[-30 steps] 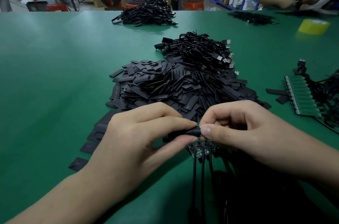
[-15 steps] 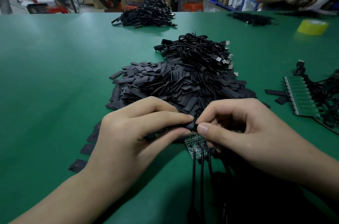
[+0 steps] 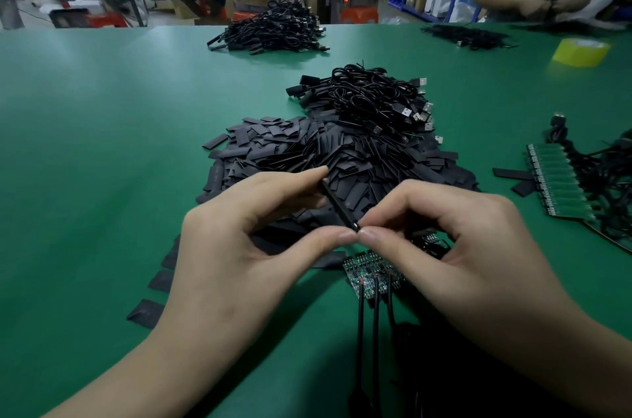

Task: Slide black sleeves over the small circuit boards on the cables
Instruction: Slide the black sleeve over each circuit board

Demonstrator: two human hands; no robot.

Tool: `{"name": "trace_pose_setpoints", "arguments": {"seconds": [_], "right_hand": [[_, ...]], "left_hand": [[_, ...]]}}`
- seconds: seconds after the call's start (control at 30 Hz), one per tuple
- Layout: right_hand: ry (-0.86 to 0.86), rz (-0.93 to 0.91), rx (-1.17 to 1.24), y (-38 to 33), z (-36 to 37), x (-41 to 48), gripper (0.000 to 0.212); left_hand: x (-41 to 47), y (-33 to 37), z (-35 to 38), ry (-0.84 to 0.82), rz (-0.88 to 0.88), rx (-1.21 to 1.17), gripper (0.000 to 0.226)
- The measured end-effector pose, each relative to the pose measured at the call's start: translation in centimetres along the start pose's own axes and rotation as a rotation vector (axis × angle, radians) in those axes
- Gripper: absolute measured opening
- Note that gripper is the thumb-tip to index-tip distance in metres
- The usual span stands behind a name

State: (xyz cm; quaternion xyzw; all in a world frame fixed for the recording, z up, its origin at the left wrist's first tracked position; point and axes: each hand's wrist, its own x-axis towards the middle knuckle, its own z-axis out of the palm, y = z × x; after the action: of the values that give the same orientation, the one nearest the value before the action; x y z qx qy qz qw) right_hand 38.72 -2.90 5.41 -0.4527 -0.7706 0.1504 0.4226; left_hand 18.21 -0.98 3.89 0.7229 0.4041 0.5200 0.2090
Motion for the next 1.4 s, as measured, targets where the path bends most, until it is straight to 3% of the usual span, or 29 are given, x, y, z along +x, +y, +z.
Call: {"name": "trace_pose_setpoints", "arguments": {"seconds": [0.4,0.53,0.63,0.77,0.9,1.0,1.13,1.3,1.4], "right_hand": [[-0.097,0.021,0.073,-0.2,-0.7,0.3,0.004],[-0.159,0.01,-0.01,0.0,-1.1,0.5,0.003],[-0.225,0.012,-0.137,0.2,-1.6,0.7,0.019],[-0.307,0.03,-0.283,0.7,-2.4,1.2,0.033],[-0.27,0.054,-0.28,1.2,-2.5,1.5,0.028],[-0.158,0.121,-0.243,2.1,-4.1,3.1,0.013],[-0.048,0.102,-0.492,4.5,-6.7,8.6,0.011],[-0.059,0.061,-0.759,8.5,-6.6,18.8,0.028],[-0.092,0.026,-0.834,9.8,-4.7,23.6,0.027]], "left_hand": [[0.2,0.3,-0.3,0.032,0.098,0.078,0.045],[0.3,0.2,-0.4,0.058,0.097,0.101,0.043],[0.3,-0.1,-0.4,0.084,0.064,0.056,0.044],[0.5,-0.6,-0.6,0.13,-0.033,-0.036,0.05],[0.7,-1.1,-0.6,0.103,-0.084,0.0,0.068],[0.6,-1.0,-0.7,0.029,-0.043,0.139,0.07],[0.1,-0.5,-0.1,-0.187,0.113,0.462,0.047],[-0.4,-0.1,0.4,-0.371,0.118,0.611,0.065],[-0.4,-0.1,0.5,-0.433,0.05,0.6,0.071]]}}
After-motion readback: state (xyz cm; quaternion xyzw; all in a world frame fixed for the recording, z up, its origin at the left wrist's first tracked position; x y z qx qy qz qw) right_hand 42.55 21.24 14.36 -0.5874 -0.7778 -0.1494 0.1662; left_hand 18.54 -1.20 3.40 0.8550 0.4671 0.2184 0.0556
